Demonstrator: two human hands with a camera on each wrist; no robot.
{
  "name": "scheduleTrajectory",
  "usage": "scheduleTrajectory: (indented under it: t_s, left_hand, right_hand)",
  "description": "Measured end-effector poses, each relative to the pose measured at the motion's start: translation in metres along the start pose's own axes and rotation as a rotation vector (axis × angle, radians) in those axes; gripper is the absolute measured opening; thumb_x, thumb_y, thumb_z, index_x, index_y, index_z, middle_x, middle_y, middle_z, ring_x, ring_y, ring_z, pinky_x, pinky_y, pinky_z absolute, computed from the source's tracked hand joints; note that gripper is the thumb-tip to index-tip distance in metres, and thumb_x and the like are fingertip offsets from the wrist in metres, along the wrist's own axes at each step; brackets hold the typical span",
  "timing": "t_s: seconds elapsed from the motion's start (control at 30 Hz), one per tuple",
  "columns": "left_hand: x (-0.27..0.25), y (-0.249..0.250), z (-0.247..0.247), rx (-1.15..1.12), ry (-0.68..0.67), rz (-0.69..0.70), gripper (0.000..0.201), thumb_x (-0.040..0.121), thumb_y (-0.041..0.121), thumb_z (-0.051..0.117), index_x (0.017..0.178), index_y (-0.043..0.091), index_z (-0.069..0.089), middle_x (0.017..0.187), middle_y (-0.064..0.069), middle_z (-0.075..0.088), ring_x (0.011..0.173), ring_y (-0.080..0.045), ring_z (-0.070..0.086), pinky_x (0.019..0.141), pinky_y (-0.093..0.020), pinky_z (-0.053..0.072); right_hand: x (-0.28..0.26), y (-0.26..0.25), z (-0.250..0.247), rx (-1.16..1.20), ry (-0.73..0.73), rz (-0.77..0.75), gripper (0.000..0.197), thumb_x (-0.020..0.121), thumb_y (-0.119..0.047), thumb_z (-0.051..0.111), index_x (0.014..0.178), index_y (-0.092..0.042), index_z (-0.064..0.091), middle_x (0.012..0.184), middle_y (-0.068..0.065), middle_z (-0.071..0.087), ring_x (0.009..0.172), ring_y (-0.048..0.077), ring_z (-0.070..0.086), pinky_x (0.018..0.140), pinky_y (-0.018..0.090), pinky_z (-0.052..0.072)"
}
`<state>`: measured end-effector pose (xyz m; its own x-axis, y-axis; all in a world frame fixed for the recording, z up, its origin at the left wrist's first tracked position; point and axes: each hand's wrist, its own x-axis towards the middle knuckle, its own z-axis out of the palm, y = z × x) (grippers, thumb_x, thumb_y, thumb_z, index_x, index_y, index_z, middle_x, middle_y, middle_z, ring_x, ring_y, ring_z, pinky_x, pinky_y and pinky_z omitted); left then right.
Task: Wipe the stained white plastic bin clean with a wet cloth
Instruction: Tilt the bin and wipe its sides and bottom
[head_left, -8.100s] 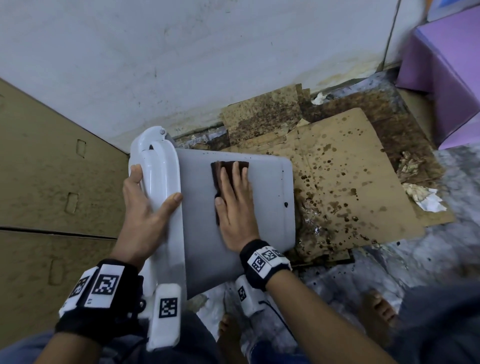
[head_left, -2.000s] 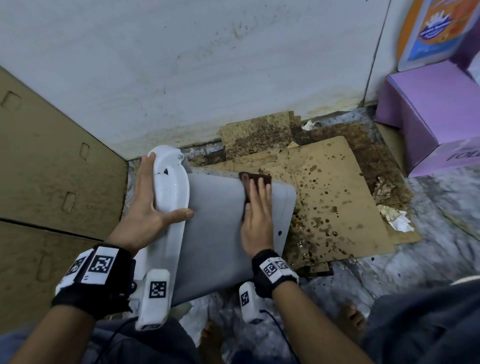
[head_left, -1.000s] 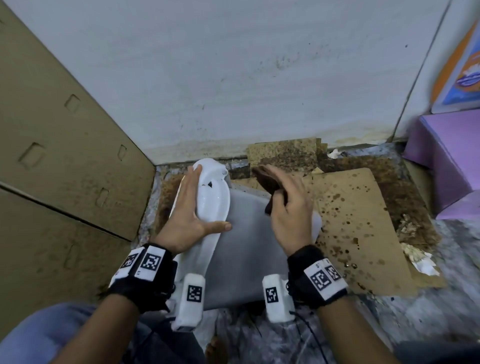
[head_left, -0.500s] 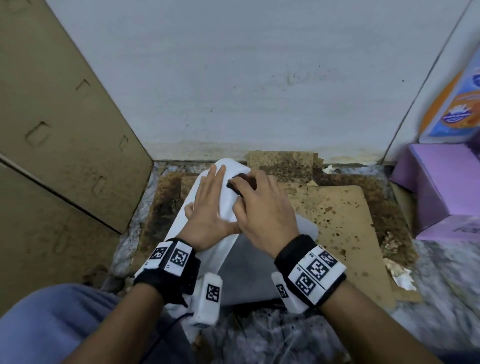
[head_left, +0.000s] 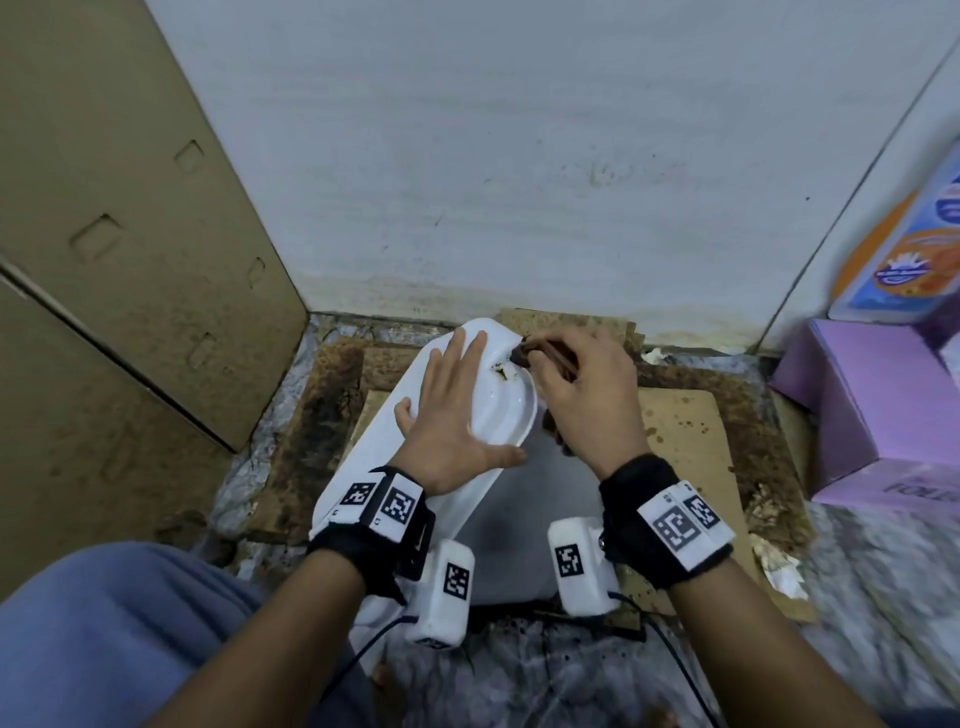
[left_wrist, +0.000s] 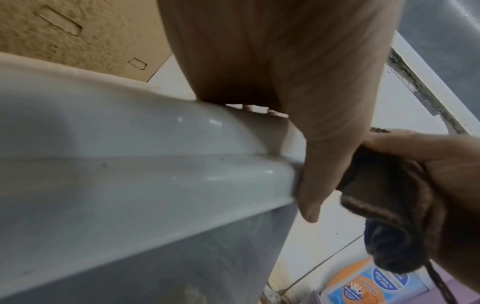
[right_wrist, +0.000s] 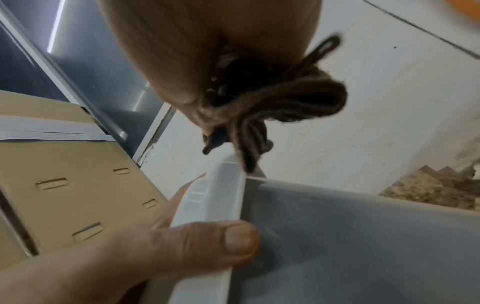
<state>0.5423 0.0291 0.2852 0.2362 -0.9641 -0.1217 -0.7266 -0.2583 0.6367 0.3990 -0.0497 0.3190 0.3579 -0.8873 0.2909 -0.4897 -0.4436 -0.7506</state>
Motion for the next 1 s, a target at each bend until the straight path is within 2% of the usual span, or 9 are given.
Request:
scheduleTrajectory:
  t_s: [0.07,0.17,0.23,0.33,0.47,0.53,0.6,0.8,1.0]
  left_hand:
    - [0.000,0.002,0.003,-0.006,0.000,0.014,0.128,0.067,0.054,0.082,0.151,0.045,-0.014,0.158,0.026,-0.026,0.147,-0.004,-0.023,0.116,-0.061,-0.001]
    - [0.001,0.001,0.004,-0.023,0.013,0.018,0.128,0.066,0.056,0.082,0.151,0.047,-0.014,0.158,0.026,-0.026,0.147,-0.004,-0.023,0.116,-0.061,-0.001]
    - [0.003,-0.001,0.002,-0.020,0.018,0.001,0.128,0.066,0.058,0.082,0.152,0.046,-0.013,0.157,0.027,-0.027,0.147,-0.004,-0.023,0.115,-0.061,-0.001]
    - [0.003,-0.003,0.000,-0.006,0.007,-0.001,0.129,0.067,0.058,0.081,0.153,0.044,-0.013,0.157,0.026,-0.027,0.147,-0.004,-0.023,0.114,-0.061,0.000]
    - [0.004,-0.004,-0.004,-0.019,0.008,-0.020,0.127,0.069,0.055,0.081,0.154,0.042,-0.012,0.159,0.024,-0.025,0.148,-0.005,-0.022,0.115,-0.060,0.000]
    - [0.004,-0.005,-0.005,-0.026,0.002,-0.014,0.127,0.068,0.056,0.081,0.154,0.041,-0.012,0.159,0.024,-0.025,0.148,-0.004,-0.022,0.115,-0.060,-0.001]
    - [0.004,-0.004,-0.005,-0.024,-0.005,-0.007,0.128,0.067,0.056,0.081,0.154,0.041,-0.012,0.159,0.025,-0.025,0.148,-0.004,-0.022,0.115,-0.060,-0.002]
    - [0.009,0.009,0.010,0.016,-0.005,-0.005,0.130,0.064,0.061,0.081,0.151,0.047,-0.015,0.157,0.026,-0.027,0.148,-0.006,-0.023,0.113,-0.062,-0.002]
    - [0.011,0.019,0.019,0.037,0.001,0.014,0.127,0.067,0.058,0.079,0.150,0.048,-0.016,0.158,0.024,-0.028,0.149,-0.010,-0.023,0.114,-0.066,0.000]
  right_hand:
    - [0.001,-0.002,0.006,-0.007,-0.011,-0.041,0.016,0.089,-0.026,0.064,0.103,-0.023,0.070,0.101,-0.002,0.052,0.090,0.005,0.044,0.080,0.001,0.030]
    - [-0.004,-0.002,0.020,-0.011,-0.010,-0.100,0.020,0.090,-0.030,0.063,0.103,-0.019,0.073,0.106,0.000,0.051,0.102,0.012,0.049,0.088,0.019,0.039]
    - [-0.009,0.003,0.027,-0.028,0.023,-0.141,0.019,0.092,-0.027,0.061,0.104,-0.018,0.074,0.107,0.000,0.052,0.102,0.015,0.049,0.087,0.023,0.041]
    - [-0.012,0.007,0.030,-0.065,0.063,-0.160,0.017,0.090,-0.024,0.063,0.103,-0.020,0.073,0.103,-0.002,0.055,0.098,0.017,0.051,0.082,0.027,0.047]
    - [-0.006,-0.005,0.032,-0.291,-0.047,-0.198,0.023,0.095,-0.027,0.051,0.107,-0.020,0.069,0.101,0.002,0.052,0.095,0.021,0.048,0.068,0.038,0.049]
    - [-0.004,-0.009,0.028,-0.380,-0.107,-0.224,0.025,0.097,-0.026,0.046,0.107,-0.017,0.067,0.099,0.004,0.047,0.093,0.022,0.047,0.064,0.039,0.048]
    - [-0.003,-0.010,0.024,-0.399,-0.151,-0.230,0.026,0.097,-0.024,0.044,0.107,-0.014,0.066,0.098,0.006,0.046,0.091,0.023,0.047,0.068,0.037,0.047]
    - [-0.008,-0.002,-0.003,-0.306,-0.195,-0.129,0.022,0.095,-0.019,0.046,0.100,-0.012,0.067,0.099,0.003,0.046,0.081,0.019,0.049,0.073,0.035,0.046]
    - [0.003,0.005,0.001,-0.234,-0.036,-0.044,0.017,0.090,-0.019,0.059,0.096,-0.022,0.074,0.096,0.001,0.053,0.079,0.011,0.049,0.073,0.020,0.036]
